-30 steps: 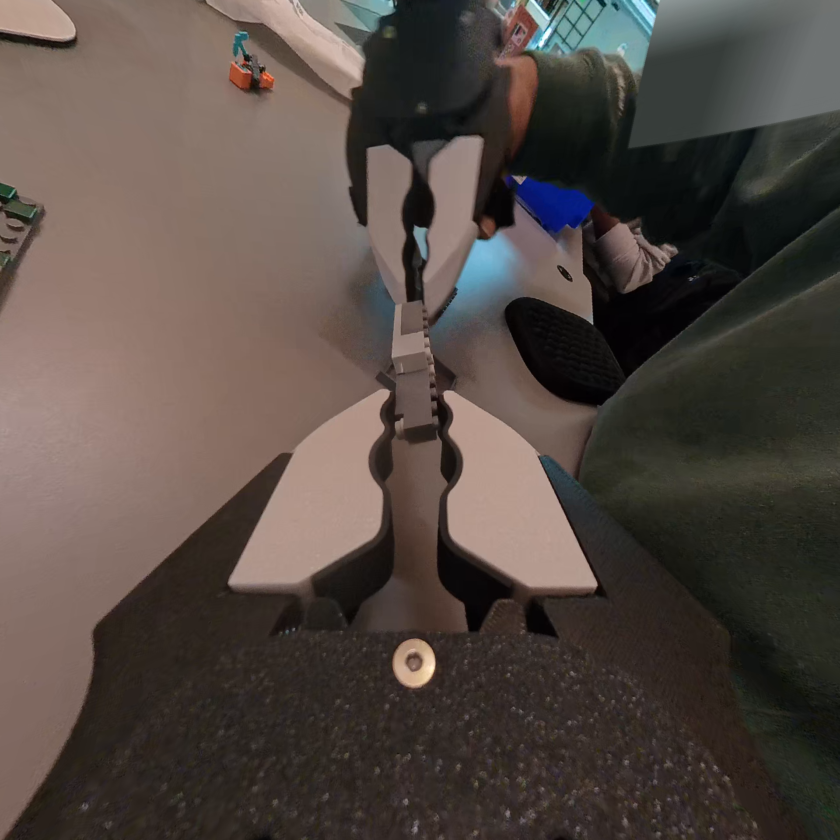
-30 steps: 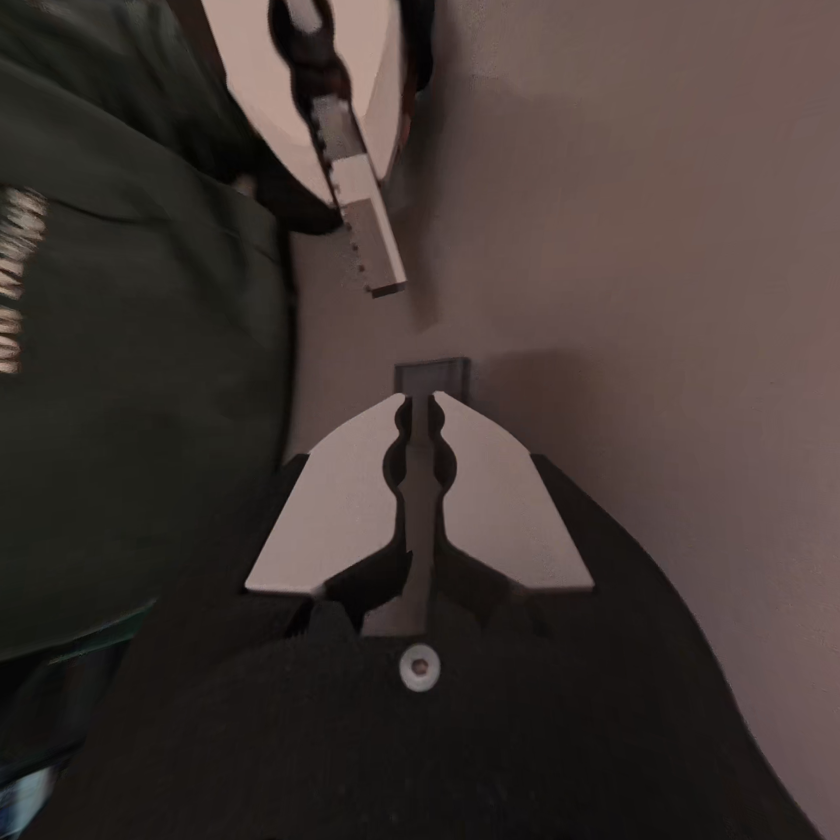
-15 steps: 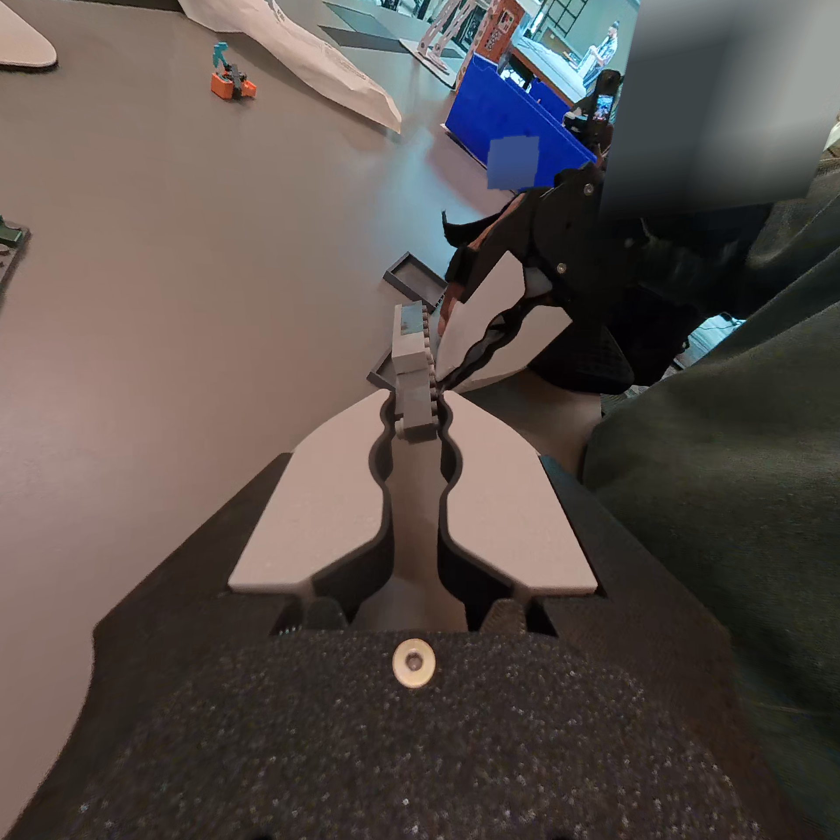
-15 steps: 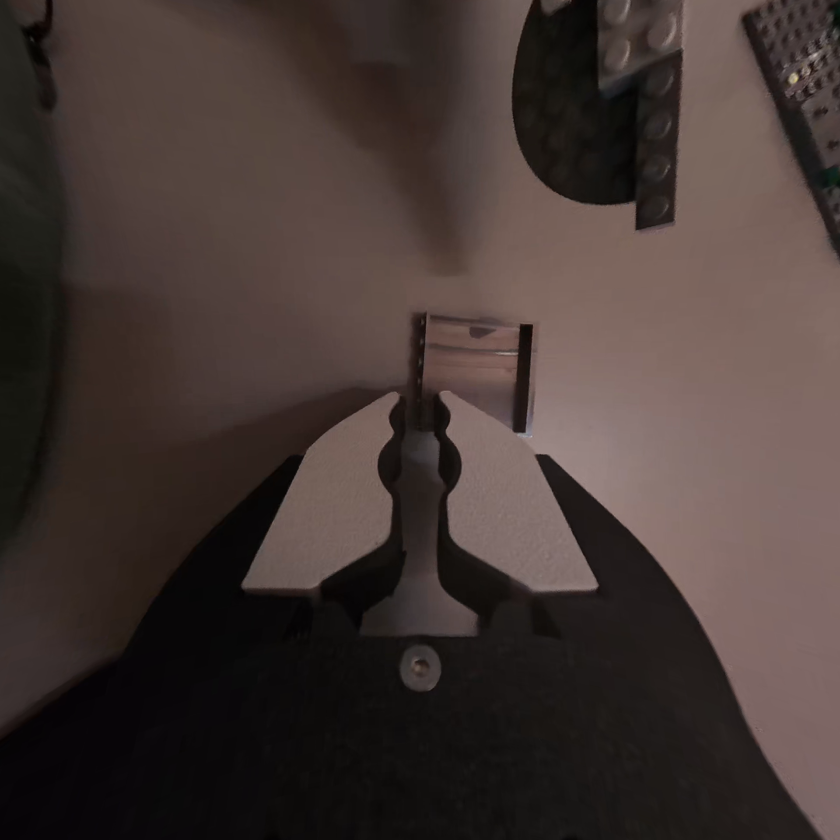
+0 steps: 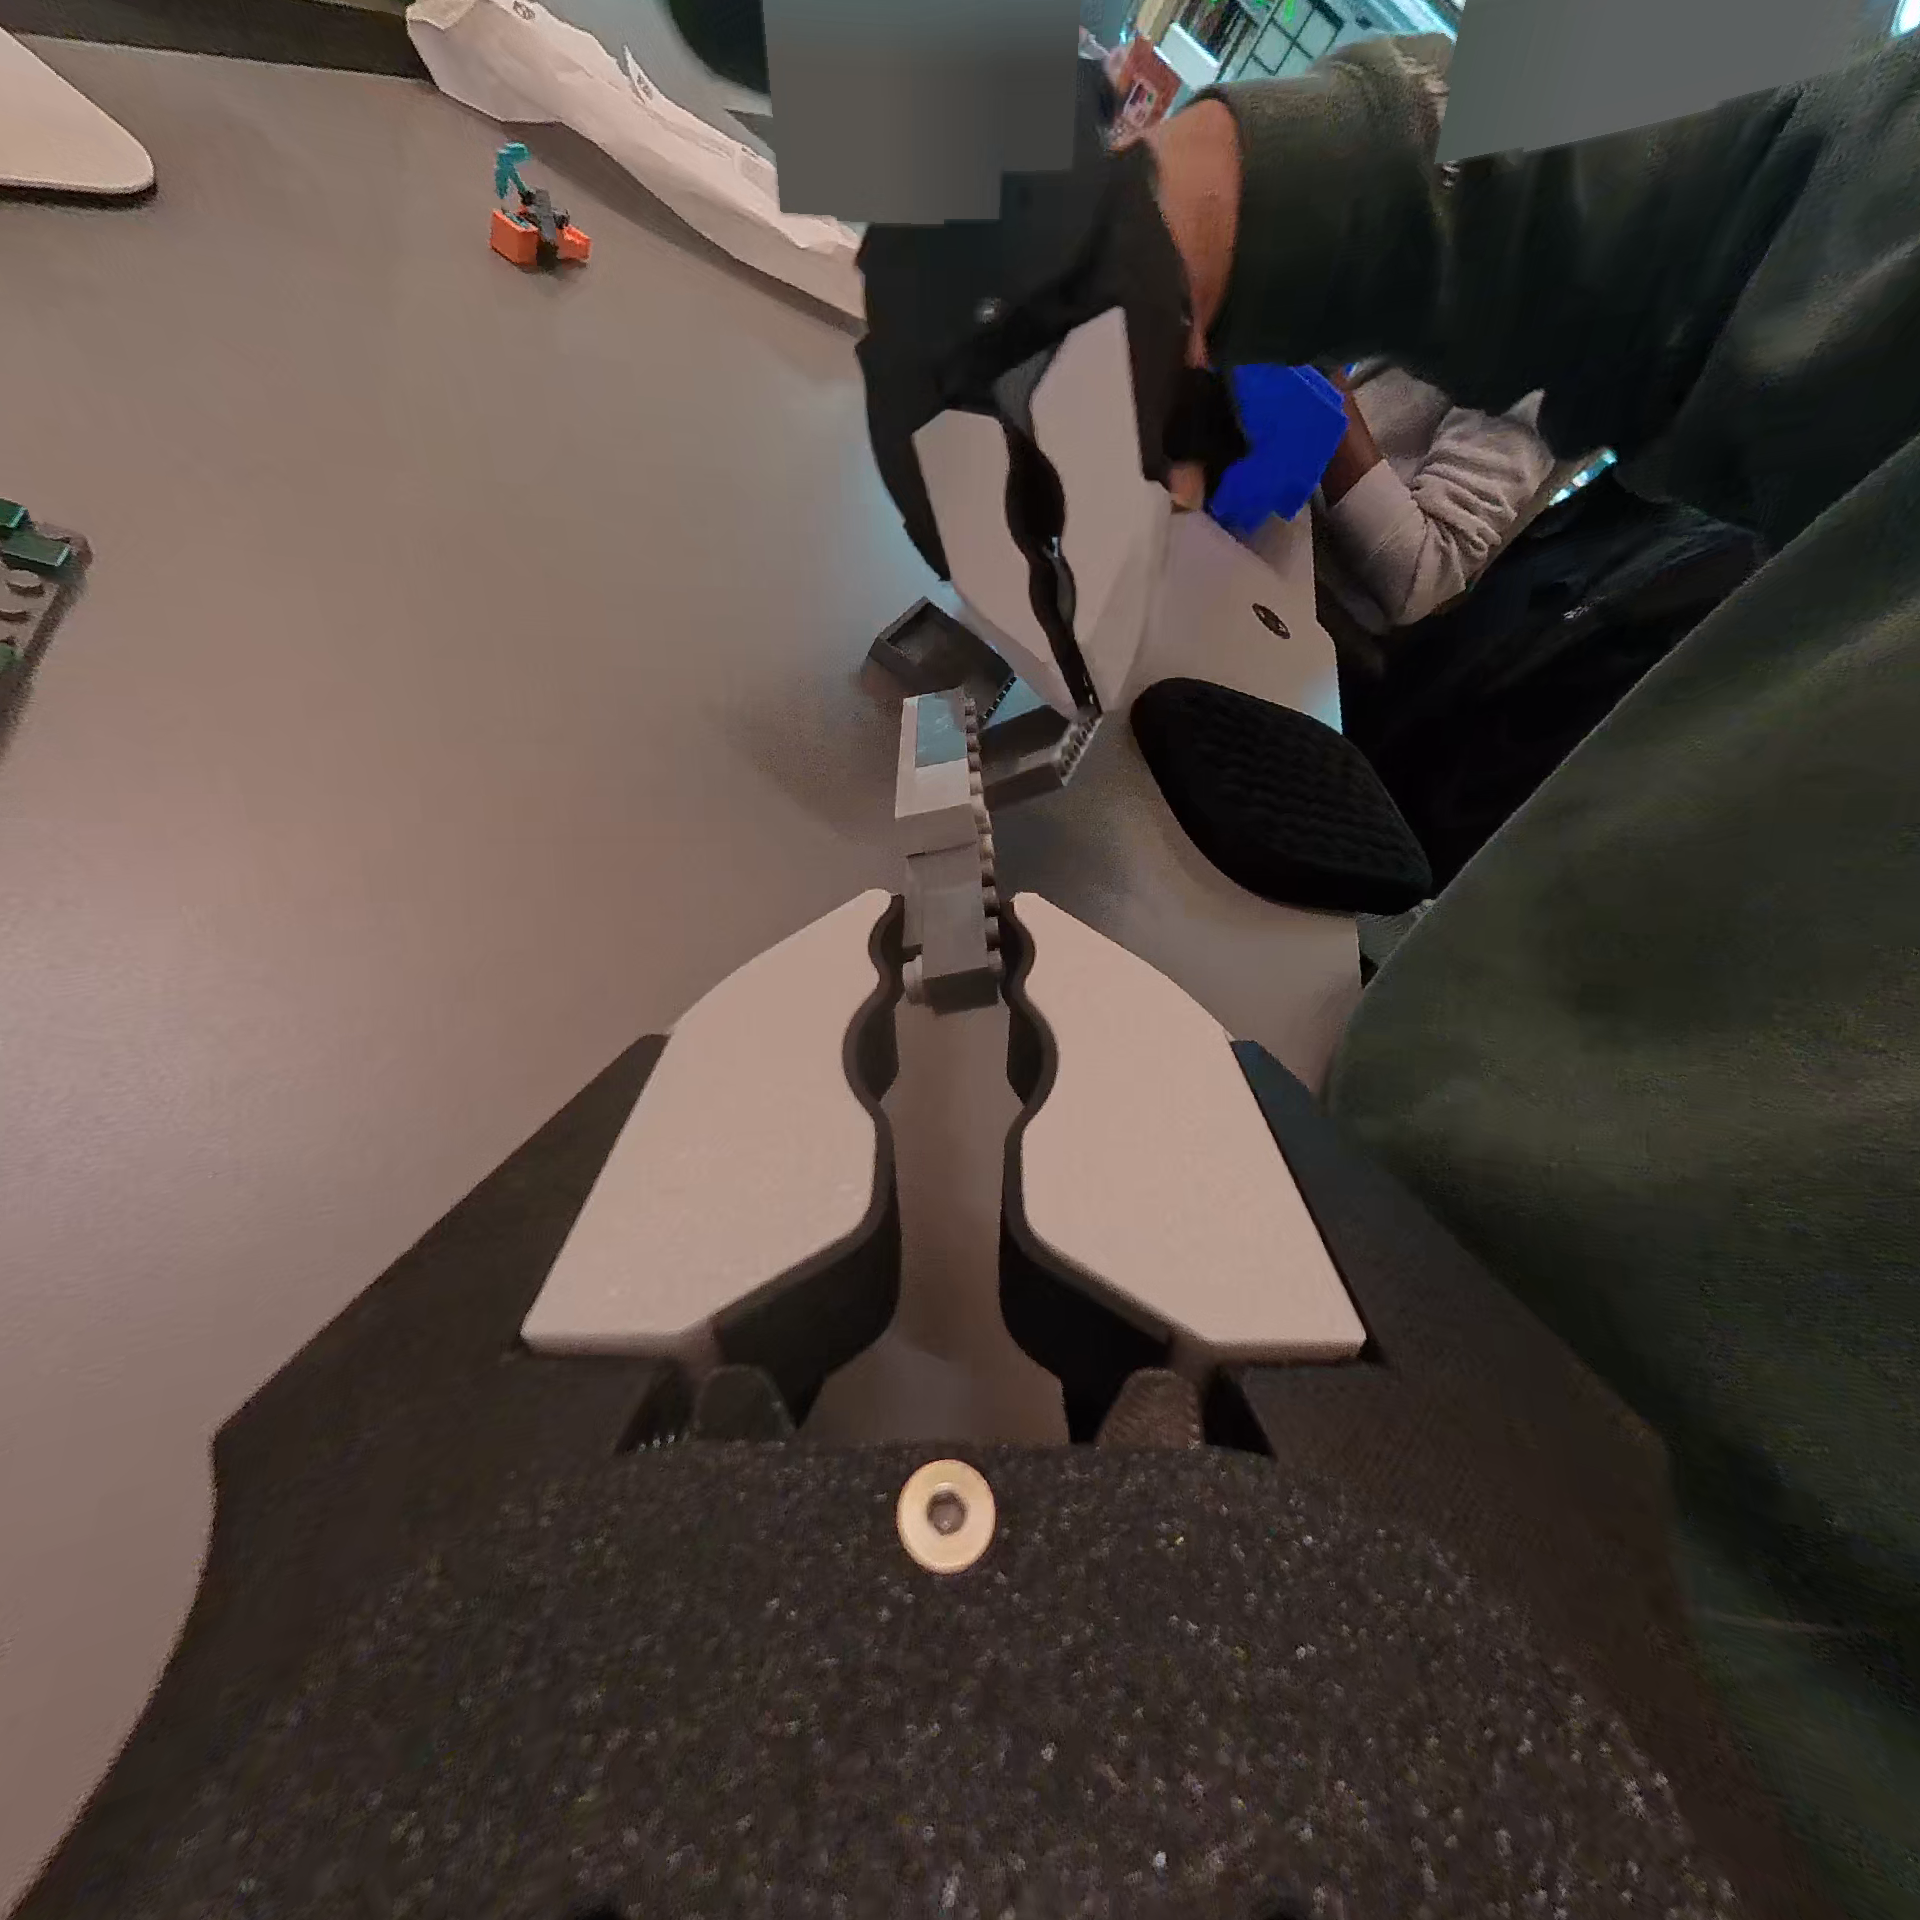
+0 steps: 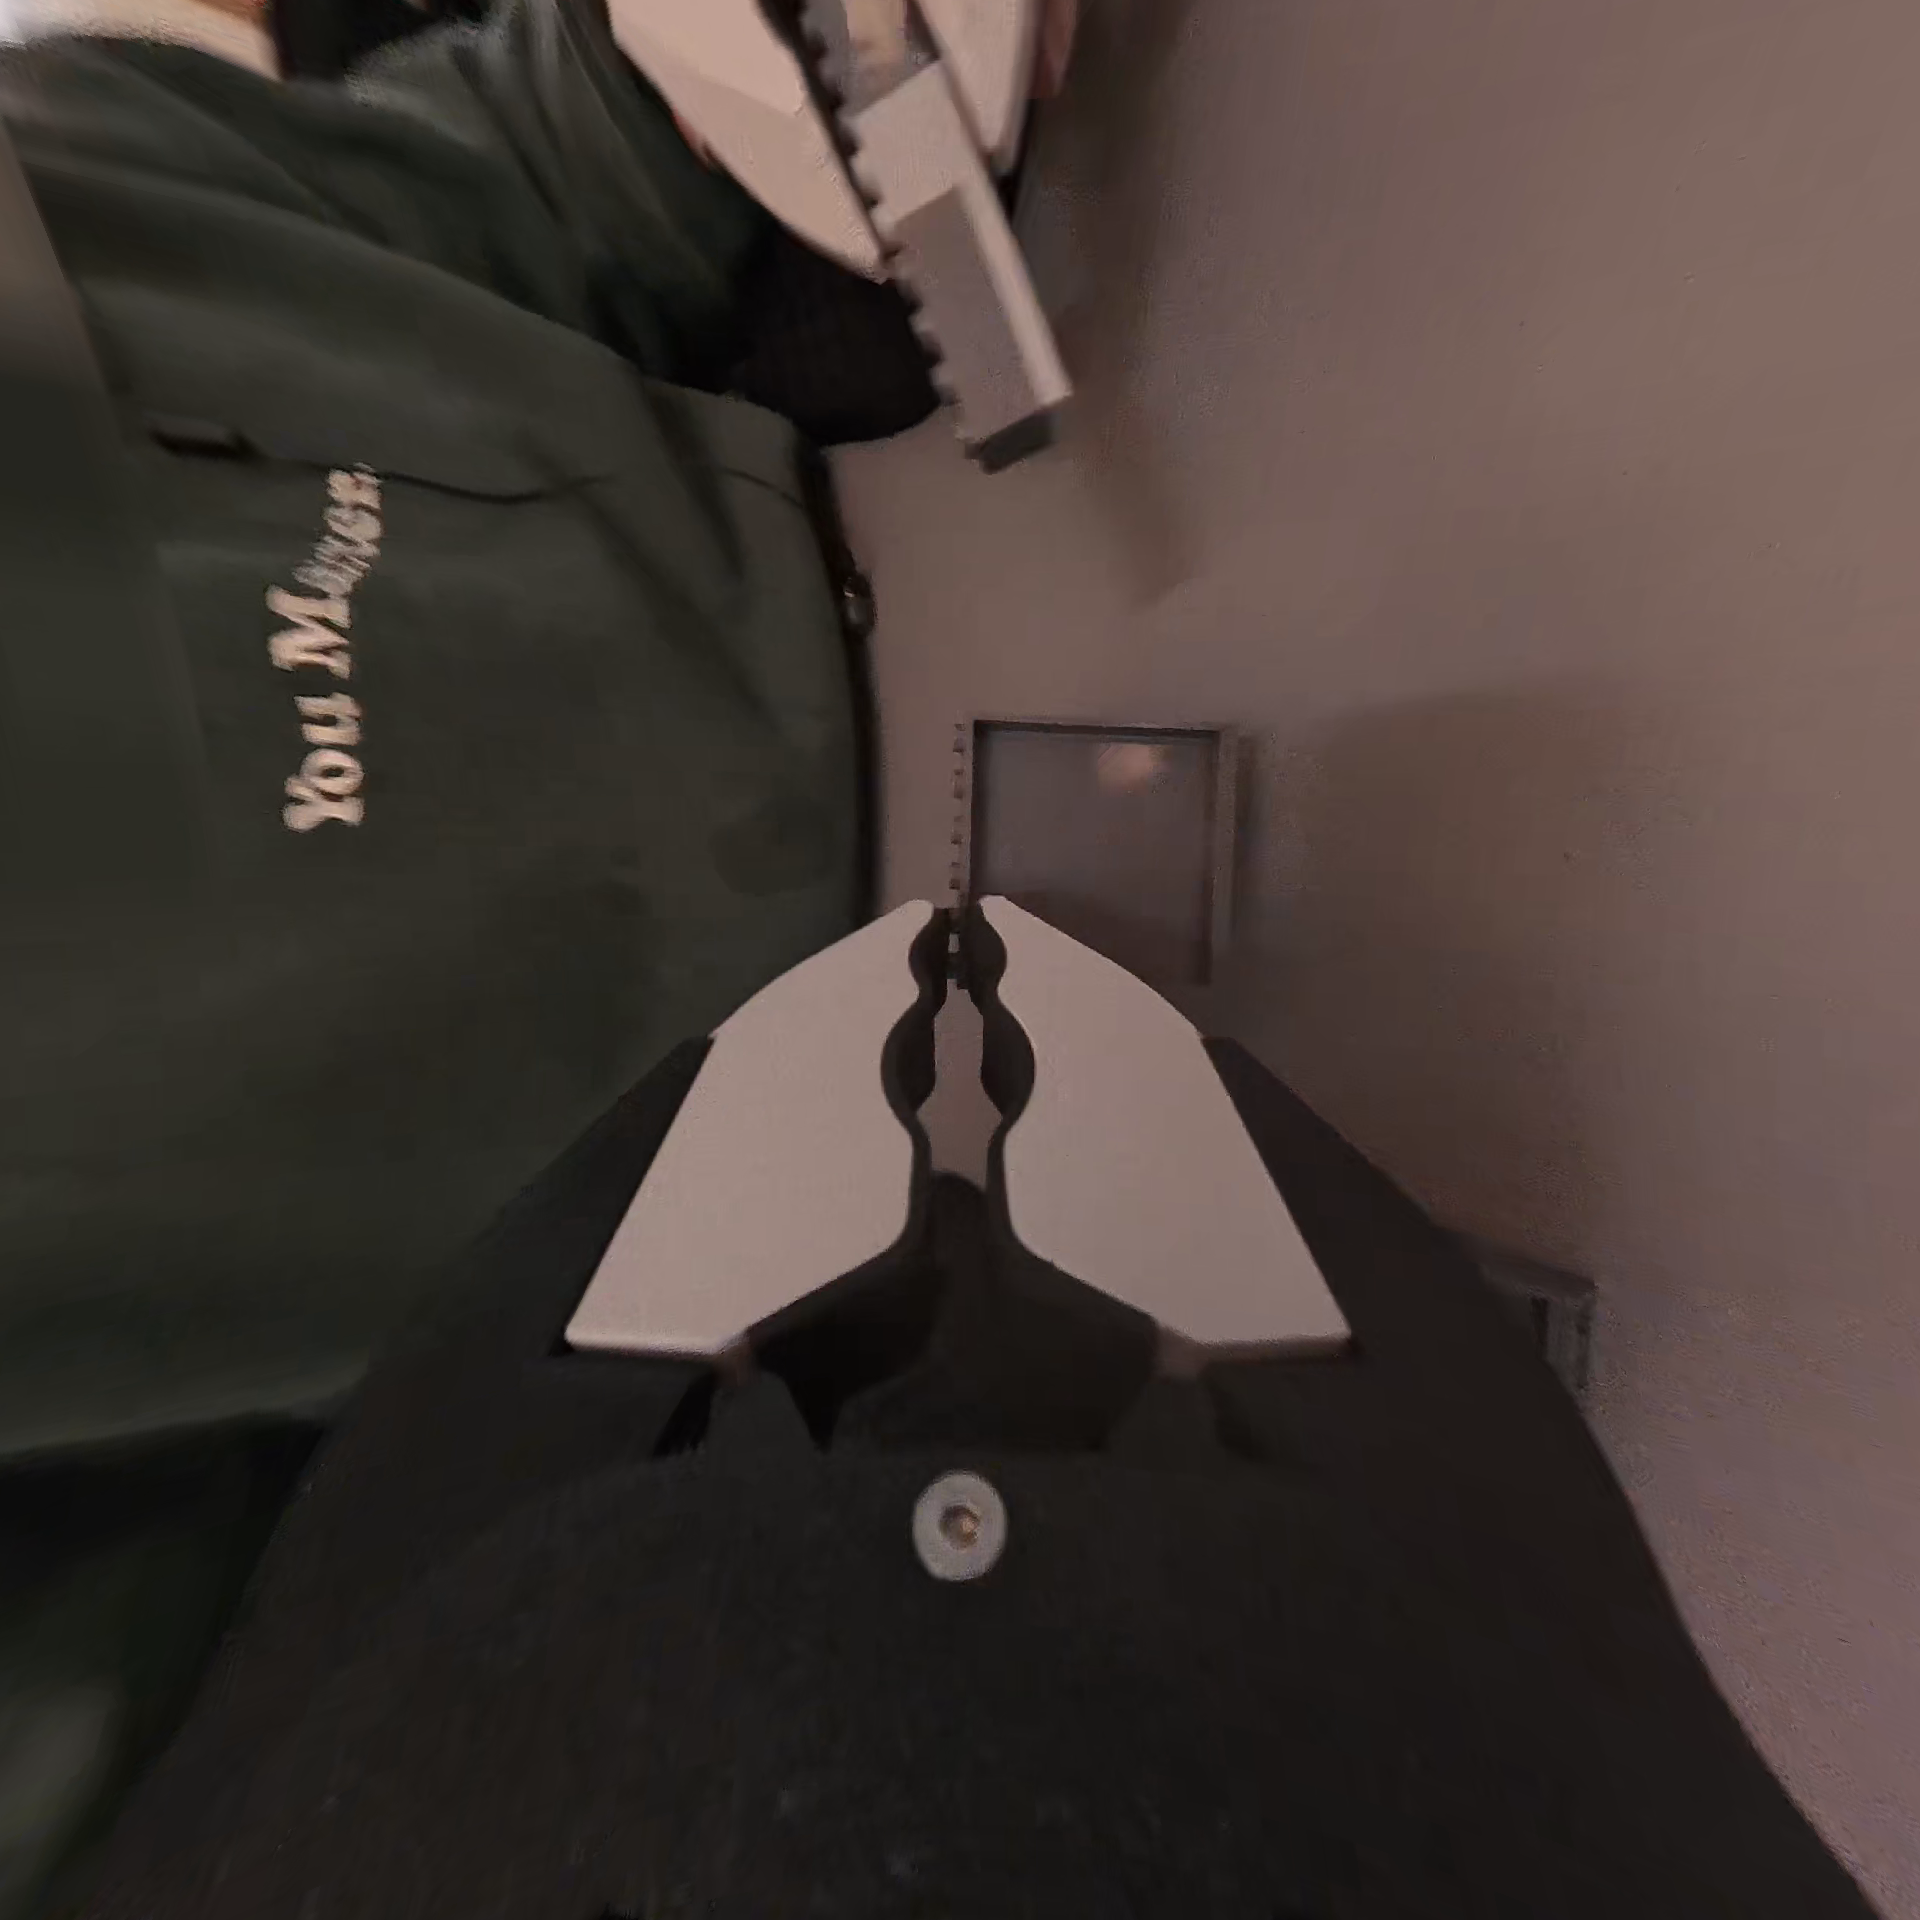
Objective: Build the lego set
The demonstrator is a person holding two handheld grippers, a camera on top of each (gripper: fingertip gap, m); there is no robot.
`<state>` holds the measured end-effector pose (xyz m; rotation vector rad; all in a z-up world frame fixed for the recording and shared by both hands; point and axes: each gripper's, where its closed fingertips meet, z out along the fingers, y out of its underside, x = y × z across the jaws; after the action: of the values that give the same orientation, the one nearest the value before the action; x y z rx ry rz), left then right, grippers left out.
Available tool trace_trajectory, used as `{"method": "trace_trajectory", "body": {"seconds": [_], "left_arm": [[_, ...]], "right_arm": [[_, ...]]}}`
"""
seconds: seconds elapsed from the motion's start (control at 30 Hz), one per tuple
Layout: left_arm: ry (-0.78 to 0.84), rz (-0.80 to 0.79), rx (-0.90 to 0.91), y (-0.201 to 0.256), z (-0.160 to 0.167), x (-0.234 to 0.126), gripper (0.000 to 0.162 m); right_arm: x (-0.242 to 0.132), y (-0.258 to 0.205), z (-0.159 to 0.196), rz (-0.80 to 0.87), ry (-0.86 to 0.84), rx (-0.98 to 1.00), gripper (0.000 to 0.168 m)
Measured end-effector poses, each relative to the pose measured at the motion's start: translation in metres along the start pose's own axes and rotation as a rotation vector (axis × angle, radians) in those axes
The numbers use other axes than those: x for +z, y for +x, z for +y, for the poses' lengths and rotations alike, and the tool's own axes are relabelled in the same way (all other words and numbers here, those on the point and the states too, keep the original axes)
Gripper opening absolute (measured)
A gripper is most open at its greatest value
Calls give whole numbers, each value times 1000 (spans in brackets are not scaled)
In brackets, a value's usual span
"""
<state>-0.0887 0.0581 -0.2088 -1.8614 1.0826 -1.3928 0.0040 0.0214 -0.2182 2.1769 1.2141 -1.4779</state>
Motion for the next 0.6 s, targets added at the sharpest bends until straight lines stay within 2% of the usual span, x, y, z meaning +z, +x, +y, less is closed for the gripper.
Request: {"method": "trace_trajectory", "body": {"seconds": [0.07,0.23,0.6], "left_arm": [[3,3,-8,-1,0,0,16],[-1,17,-24,-1,1,0,16],[-13,36,-49,-2,3,2,16]], "right_arm": [[-7,6,-4,-96,15,89,3],[-20,30,-12,-121,43,141,3],[-38,43,-23,-183,60,192,5]]}}
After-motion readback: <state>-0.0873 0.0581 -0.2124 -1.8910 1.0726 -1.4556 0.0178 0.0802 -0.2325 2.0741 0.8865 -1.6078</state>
